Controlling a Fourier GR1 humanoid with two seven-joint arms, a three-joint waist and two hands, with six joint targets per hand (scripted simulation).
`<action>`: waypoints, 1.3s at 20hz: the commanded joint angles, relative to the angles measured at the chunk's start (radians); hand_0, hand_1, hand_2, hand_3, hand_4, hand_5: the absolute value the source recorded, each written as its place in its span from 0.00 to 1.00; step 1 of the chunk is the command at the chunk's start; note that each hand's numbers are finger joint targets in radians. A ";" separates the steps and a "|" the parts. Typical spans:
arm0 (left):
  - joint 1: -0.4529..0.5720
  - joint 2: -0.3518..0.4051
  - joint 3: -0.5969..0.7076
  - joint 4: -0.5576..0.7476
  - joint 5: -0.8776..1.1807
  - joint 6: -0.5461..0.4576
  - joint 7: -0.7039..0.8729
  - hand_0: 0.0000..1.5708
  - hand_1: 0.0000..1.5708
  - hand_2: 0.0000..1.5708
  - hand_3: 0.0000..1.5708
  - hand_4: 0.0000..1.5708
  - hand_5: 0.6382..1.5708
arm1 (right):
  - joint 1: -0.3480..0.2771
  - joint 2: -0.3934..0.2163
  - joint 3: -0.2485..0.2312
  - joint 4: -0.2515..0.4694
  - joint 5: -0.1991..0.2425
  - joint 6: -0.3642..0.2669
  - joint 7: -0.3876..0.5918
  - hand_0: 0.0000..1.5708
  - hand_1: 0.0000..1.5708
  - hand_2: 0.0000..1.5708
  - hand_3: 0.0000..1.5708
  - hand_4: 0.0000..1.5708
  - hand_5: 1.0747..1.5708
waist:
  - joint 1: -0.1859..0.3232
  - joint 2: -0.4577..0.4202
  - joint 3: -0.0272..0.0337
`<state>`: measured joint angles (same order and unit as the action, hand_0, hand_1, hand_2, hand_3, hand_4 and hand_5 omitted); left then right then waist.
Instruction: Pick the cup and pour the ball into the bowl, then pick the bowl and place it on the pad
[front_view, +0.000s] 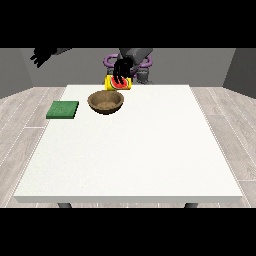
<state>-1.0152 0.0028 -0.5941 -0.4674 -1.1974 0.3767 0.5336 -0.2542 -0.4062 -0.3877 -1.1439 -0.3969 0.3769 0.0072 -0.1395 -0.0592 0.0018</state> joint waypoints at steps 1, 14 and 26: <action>-0.042 -0.003 -0.089 -0.008 -0.084 -0.135 0.075 0.77 0.77 1.00 1.00 0.67 1.00 | 0.000 0.053 0.034 0.016 0.034 -0.029 -0.025 0.00 0.00 0.00 0.18 0.44 0.96 | -0.011 -0.014 -0.0007; 0.104 0.045 -0.098 -0.252 -0.065 -0.266 0.065 0.00 0.00 0.73 0.95 0.66 1.00 | 0.058 0.080 0.070 -0.006 0.074 -0.062 -0.025 0.00 0.00 0.00 0.11 0.45 0.96 | 0.010 -0.084 -0.0023; 0.170 0.139 0.562 -0.592 0.709 -0.093 -0.240 0.00 0.00 0.00 0.00 0.73 1.00 | 0.057 0.096 0.029 0.015 0.089 -0.174 -0.021 0.00 0.00 0.00 0.00 0.50 0.97 | 0.201 -0.064 -0.0168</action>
<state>-0.8627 0.1327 -0.2185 -0.9682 -0.7266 0.2907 0.3771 -0.2050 -0.3176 -0.3524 -1.1342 -0.3194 0.2354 -0.0101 0.0181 -0.1351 -0.0118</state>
